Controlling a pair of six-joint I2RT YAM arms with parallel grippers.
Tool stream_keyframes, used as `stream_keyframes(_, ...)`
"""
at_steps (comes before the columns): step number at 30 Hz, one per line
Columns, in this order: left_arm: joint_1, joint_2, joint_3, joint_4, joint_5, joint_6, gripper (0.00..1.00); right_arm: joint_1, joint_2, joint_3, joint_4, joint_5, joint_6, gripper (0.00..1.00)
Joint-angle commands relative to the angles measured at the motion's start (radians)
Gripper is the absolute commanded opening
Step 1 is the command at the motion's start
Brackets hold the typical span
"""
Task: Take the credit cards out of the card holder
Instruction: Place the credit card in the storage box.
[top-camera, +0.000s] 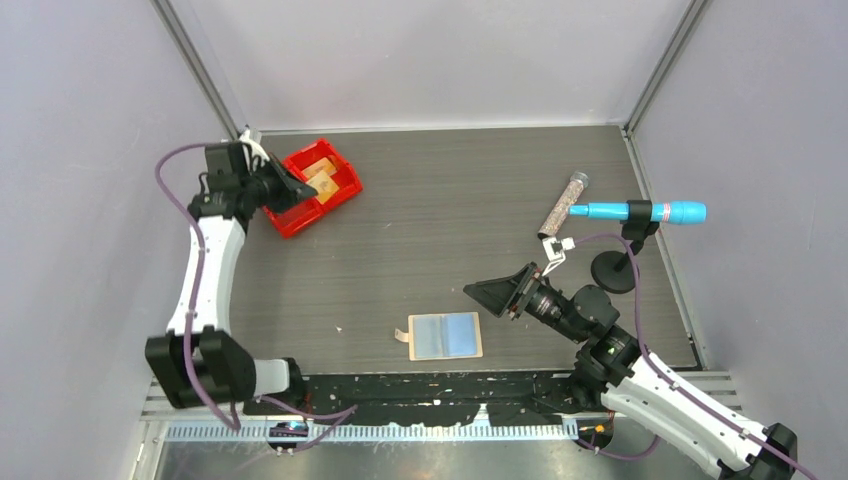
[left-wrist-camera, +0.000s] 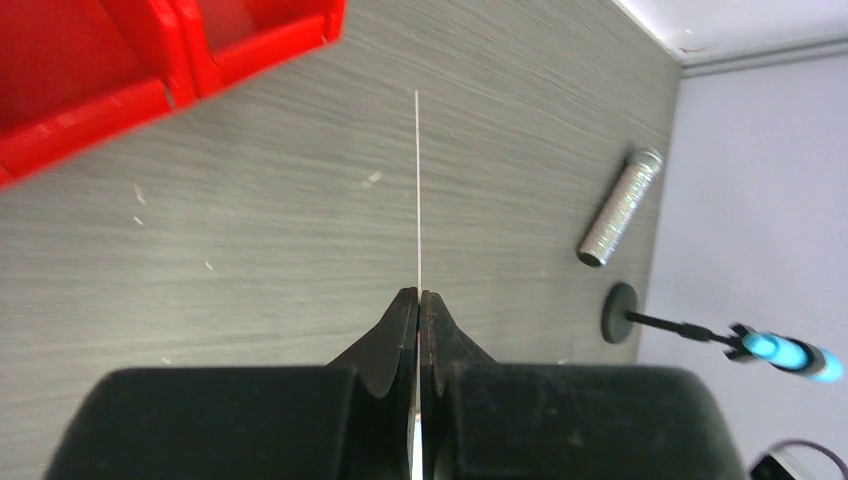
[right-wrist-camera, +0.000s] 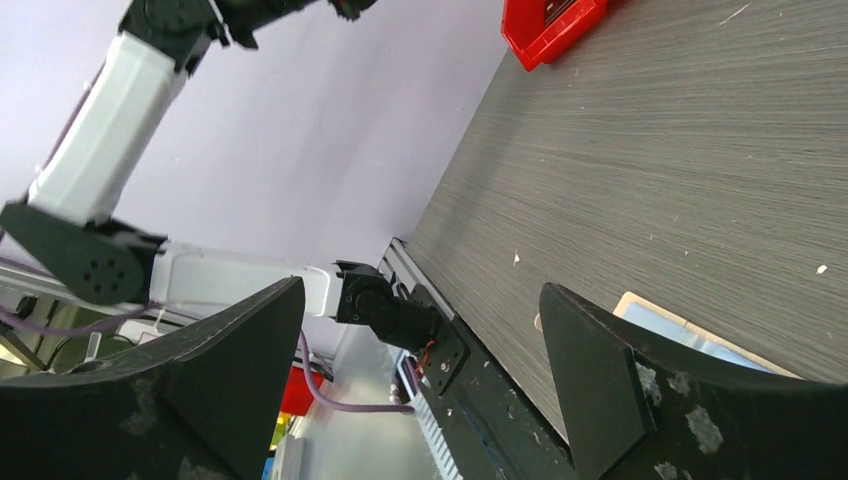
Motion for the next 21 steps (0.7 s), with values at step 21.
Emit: stream_keyframes(21,0.099,0.916,1.042,-0.524,-0.077,0.246,0.00,0.001,0.185,0.120,-0.048,-0.010,-0.113,0.95)
